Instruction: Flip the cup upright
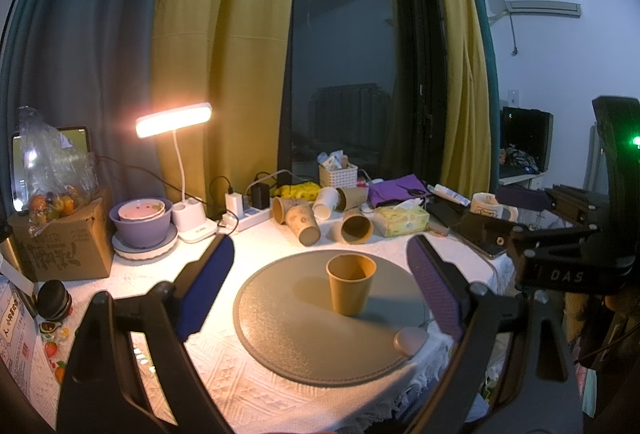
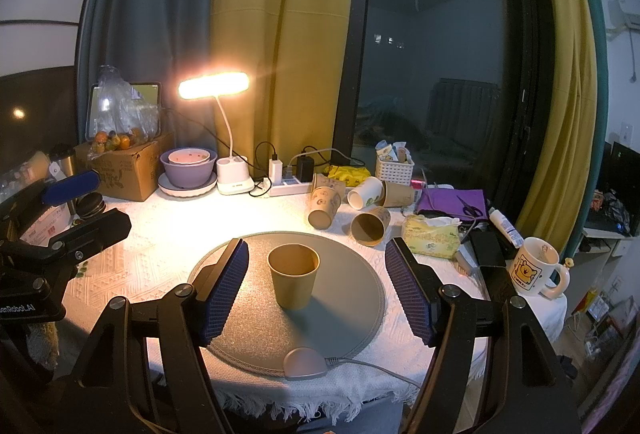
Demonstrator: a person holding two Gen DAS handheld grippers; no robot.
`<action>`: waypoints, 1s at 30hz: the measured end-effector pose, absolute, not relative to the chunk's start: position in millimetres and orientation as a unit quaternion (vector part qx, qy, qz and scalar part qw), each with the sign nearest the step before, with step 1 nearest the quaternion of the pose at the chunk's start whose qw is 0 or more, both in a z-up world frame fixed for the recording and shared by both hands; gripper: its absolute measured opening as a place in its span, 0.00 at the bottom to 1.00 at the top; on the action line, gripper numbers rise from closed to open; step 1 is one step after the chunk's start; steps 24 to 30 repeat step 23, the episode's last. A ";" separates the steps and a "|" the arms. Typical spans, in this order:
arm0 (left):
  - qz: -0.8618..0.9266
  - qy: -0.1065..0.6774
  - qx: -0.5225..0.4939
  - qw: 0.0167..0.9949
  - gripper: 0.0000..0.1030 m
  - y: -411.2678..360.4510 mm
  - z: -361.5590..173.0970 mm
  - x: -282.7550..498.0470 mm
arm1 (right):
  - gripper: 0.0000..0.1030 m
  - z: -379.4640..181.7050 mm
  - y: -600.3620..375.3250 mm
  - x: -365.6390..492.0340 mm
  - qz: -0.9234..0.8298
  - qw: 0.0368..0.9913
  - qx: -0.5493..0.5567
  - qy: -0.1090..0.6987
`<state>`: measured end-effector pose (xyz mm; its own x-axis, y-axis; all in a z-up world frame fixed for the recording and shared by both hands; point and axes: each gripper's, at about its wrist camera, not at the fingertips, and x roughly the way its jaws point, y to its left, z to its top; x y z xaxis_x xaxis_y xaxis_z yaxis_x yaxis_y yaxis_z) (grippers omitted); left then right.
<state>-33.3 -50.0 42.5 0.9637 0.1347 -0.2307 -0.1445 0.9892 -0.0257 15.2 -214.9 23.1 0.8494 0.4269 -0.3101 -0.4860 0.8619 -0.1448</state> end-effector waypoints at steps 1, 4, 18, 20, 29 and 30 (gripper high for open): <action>0.069 0.115 -0.021 0.991 0.87 -49.9 42.0 -32.7 | 0.72 23.0 -214.8 15.2 0.239 0.955 -0.110 0.135; 0.069 0.115 -0.021 0.991 0.87 -50.1 42.1 -32.6 | 0.72 23.1 -214.8 15.1 0.239 0.955 -0.110 0.135; 0.066 0.115 -0.018 0.991 0.86 -56.4 41.4 -33.8 | 0.72 23.5 -214.8 15.7 0.239 0.955 -0.110 0.135; 0.064 0.113 -0.017 0.991 0.86 -59.0 40.9 -35.6 | 0.72 23.5 -214.9 15.8 0.239 0.955 -0.110 0.135; 0.060 0.110 -0.019 0.992 0.87 -58.3 41.0 -36.3 | 0.72 23.1 -215.7 16.3 0.240 0.955 -0.109 0.136; 0.060 0.110 -0.019 0.992 0.87 -58.3 41.0 -36.3 | 0.72 23.1 -215.7 16.3 0.240 0.955 -0.109 0.136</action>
